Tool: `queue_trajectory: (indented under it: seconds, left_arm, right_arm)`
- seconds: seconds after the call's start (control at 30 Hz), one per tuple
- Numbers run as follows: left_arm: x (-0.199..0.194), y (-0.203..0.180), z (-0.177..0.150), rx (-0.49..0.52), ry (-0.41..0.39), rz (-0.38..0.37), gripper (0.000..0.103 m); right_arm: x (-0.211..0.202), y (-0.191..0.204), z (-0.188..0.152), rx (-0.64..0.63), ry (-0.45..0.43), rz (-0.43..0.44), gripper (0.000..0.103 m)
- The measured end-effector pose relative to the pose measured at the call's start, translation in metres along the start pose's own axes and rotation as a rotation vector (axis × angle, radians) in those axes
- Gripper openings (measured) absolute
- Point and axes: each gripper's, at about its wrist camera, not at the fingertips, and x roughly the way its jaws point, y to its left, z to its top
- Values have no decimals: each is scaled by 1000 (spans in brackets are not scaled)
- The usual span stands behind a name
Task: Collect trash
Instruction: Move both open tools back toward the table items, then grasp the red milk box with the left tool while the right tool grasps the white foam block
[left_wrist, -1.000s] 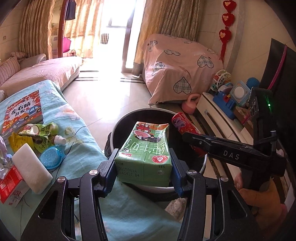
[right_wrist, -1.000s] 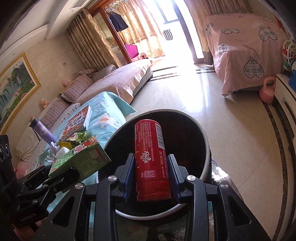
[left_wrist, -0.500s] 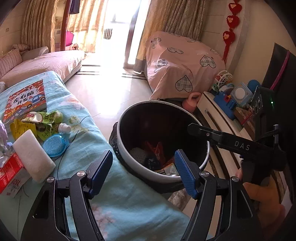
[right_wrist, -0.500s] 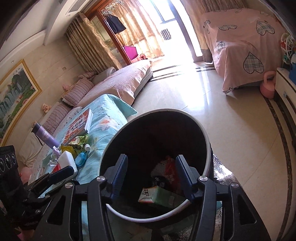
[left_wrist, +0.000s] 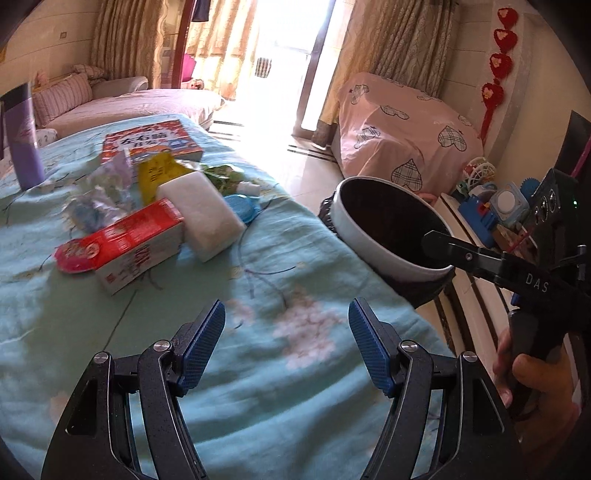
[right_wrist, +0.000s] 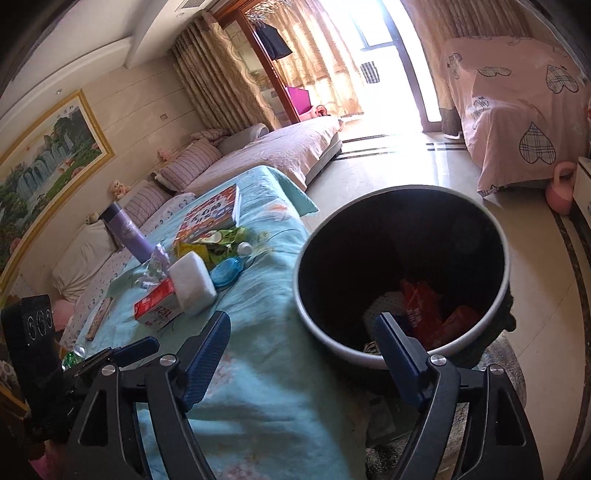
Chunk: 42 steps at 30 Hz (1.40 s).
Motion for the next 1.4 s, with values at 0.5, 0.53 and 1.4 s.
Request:
queue_trajectory:
  seconds: [0.5, 0.53, 1.4]
  left_arm:
    - [-39, 75, -22, -97, -32, 100, 71]
    - [-39, 79, -22, -100, -32, 101, 71]
    - [18, 126, 29, 69, 29, 152, 71]
  right_arm:
    - [39, 78, -26, -133, 70, 55, 83]
    - [41, 82, -26, -143, 73, 60, 83]
    - [133, 128, 4, -406, 195, 147, 71]
